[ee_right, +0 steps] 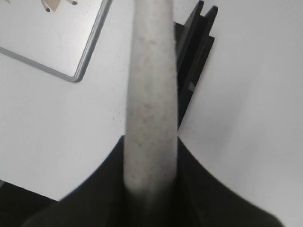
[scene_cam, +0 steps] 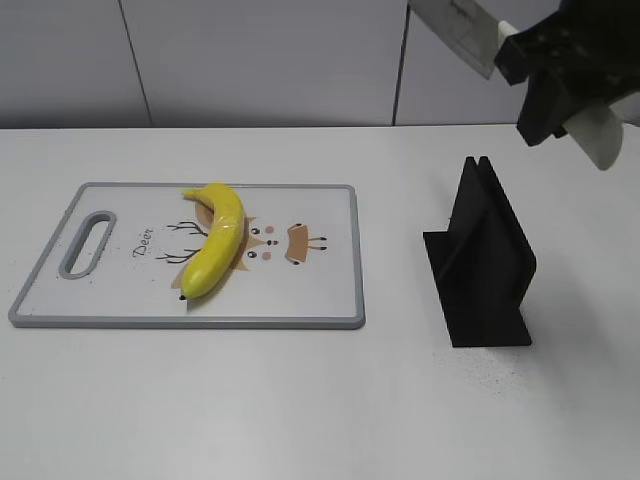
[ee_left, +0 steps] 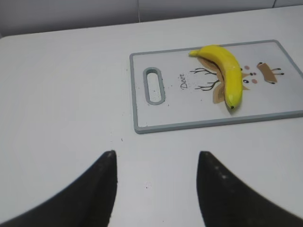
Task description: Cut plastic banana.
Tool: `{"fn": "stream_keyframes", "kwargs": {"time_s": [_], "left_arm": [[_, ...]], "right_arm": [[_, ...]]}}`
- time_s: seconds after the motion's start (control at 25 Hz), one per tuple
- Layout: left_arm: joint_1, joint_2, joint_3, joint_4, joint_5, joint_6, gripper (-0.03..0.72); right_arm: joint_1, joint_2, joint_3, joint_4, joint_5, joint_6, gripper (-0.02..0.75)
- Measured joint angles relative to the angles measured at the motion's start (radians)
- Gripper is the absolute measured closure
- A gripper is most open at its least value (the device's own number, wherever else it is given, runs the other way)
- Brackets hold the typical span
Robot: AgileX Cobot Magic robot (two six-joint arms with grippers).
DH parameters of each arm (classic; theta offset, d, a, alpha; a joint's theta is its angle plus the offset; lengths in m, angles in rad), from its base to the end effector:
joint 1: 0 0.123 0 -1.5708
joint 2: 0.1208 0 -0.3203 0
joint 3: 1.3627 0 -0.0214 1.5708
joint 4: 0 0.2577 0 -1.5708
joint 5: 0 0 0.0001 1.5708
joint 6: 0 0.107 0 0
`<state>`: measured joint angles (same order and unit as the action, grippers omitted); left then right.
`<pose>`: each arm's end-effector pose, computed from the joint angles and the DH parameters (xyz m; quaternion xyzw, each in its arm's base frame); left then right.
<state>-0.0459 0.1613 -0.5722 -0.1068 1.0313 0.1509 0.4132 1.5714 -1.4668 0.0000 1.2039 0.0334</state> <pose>-0.0001 -0.0098 0.3001 0.0841 0.8631 -0.0273 0.4973 0.3053 0.1339 0.3573 -0.1859 0.9671 0.0385 0.1696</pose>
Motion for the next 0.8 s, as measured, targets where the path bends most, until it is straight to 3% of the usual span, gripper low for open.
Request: {"fn": "stream_keyframes", "kwargs": {"time_s": [0.32,0.8], "left_arm": [[0.000,0.272,-0.094,0.000,-0.112,0.034,0.122],[0.000,0.731,-0.394,-0.022,-0.208,0.263,0.087]], "right_arm": [[0.000,0.123,-0.155,-0.006,0.001,-0.123,0.556],[0.000,0.309,-0.296,0.000,0.001,-0.386,0.556]]}}
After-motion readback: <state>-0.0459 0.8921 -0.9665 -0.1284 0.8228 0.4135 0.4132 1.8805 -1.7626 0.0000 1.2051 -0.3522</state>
